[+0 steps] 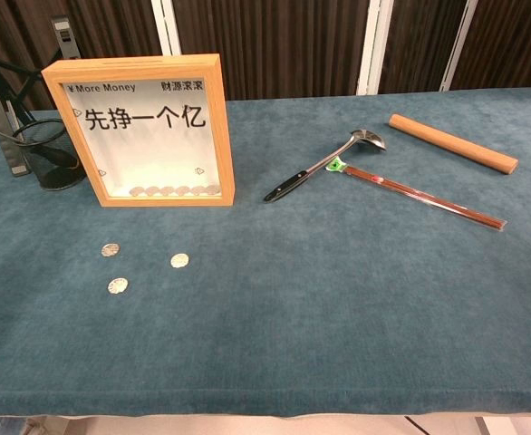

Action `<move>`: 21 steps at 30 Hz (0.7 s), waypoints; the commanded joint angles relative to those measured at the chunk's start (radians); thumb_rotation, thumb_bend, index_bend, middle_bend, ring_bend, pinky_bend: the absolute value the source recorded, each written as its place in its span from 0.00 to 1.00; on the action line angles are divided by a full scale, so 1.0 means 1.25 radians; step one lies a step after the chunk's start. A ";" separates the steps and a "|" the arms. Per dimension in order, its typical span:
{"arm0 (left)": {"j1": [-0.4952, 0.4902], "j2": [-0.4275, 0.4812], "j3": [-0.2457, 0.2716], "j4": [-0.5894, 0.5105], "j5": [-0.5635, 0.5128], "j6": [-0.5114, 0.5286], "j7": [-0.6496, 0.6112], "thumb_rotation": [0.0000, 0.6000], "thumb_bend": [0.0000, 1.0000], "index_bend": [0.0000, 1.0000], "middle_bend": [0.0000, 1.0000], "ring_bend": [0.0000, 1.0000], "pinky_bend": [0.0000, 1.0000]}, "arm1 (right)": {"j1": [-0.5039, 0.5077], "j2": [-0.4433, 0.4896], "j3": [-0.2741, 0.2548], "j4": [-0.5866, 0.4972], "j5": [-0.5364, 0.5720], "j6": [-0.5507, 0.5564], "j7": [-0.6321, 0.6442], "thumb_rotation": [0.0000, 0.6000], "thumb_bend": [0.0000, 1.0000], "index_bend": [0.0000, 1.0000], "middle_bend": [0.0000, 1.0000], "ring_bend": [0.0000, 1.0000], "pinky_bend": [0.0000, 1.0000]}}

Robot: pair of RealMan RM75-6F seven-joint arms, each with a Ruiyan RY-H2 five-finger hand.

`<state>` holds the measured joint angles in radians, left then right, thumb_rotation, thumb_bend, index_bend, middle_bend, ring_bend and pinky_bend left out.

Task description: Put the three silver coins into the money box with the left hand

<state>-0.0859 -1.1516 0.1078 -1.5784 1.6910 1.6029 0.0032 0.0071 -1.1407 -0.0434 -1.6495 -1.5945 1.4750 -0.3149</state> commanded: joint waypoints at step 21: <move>-0.116 -0.300 -0.061 0.112 -0.036 -0.231 0.040 1.00 0.42 0.38 1.00 1.00 1.00 | 0.007 -0.002 0.003 -0.005 0.004 -0.015 -0.005 1.00 0.15 0.00 0.00 0.00 0.00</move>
<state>-0.2104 -1.4867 0.0555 -1.4556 1.6836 1.3512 0.0204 0.0162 -1.1431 -0.0401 -1.6552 -1.5900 1.4557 -0.3206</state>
